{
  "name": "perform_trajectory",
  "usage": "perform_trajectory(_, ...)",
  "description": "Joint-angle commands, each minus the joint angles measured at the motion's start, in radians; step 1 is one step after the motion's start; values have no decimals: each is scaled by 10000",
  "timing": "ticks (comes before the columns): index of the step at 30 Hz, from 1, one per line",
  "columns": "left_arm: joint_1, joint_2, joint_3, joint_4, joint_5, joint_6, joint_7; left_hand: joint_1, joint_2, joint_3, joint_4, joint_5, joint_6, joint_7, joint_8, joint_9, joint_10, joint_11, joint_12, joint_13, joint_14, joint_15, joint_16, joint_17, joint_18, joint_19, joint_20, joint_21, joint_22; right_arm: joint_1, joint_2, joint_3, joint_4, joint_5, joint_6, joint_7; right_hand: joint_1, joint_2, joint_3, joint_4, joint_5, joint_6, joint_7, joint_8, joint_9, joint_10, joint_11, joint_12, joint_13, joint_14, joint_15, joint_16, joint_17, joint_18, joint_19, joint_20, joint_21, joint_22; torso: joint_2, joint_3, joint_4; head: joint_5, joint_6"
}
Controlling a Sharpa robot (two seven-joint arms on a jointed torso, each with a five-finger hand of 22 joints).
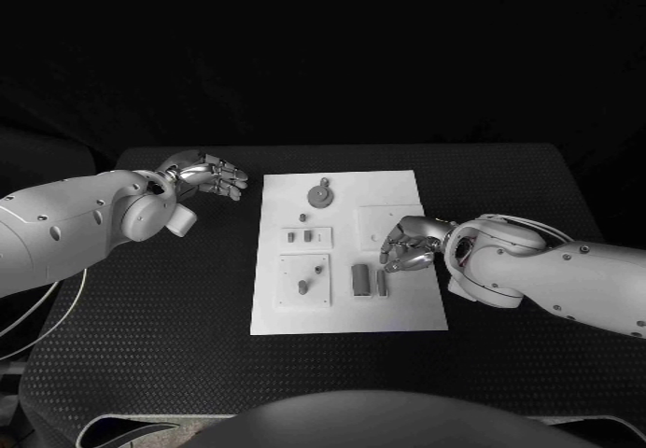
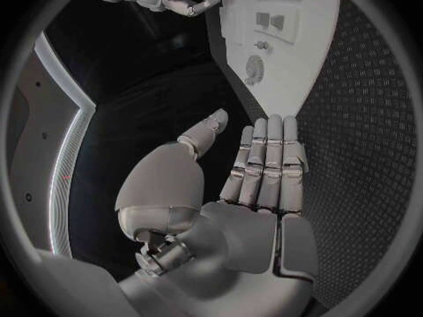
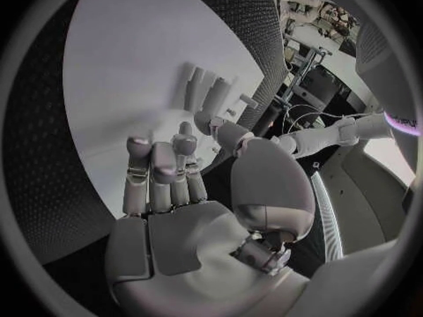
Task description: Assemble the parts on the task board
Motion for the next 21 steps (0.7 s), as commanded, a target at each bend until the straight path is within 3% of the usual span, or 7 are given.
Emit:
perform_trajectory(1,6,26,3,5,11,144,69,31,37,53,-18,66,-95,-3,48,-10,1,53,48,-11,38,17,-36,14,62,-42,-3,21,17,-35,84,0,-46,-611,-115,395,120,-14,-11,-59,-53,-383,332,-35,-17,-24,51,34,-15,-3,102,-49,-2,271,-52,-52,-53,40,0,0,6,-8,2)
perform_trajectory(11,5,32,3,0,10,154,68,32,40,55,-18,66,-97,-2,50,-11,0,53,48,-12,38,17,-39,19,62,-42,-3,22,17,-183,297,0,-260,-862,-46,394,478,230,-39,-156,-51,-201,297,75,-31,-35,24,64,-17,-16,91,-45,14,271,-74,-25,-60,64,3,-3,14,-2,2)
perform_trajectory(21,5,33,3,-1,10,158,64,30,42,56,-17,66,-98,-2,51,-13,0,53,48,-14,38,18,-43,24,62,-43,-2,22,18,-323,470,0,-432,-1179,-72,367,575,297,-84,-185,-47,-54,242,161,-23,-15,-27,76,-26,-10,53,-44,18,271,-78,-4,-57,80,2,-3,7,9,2)
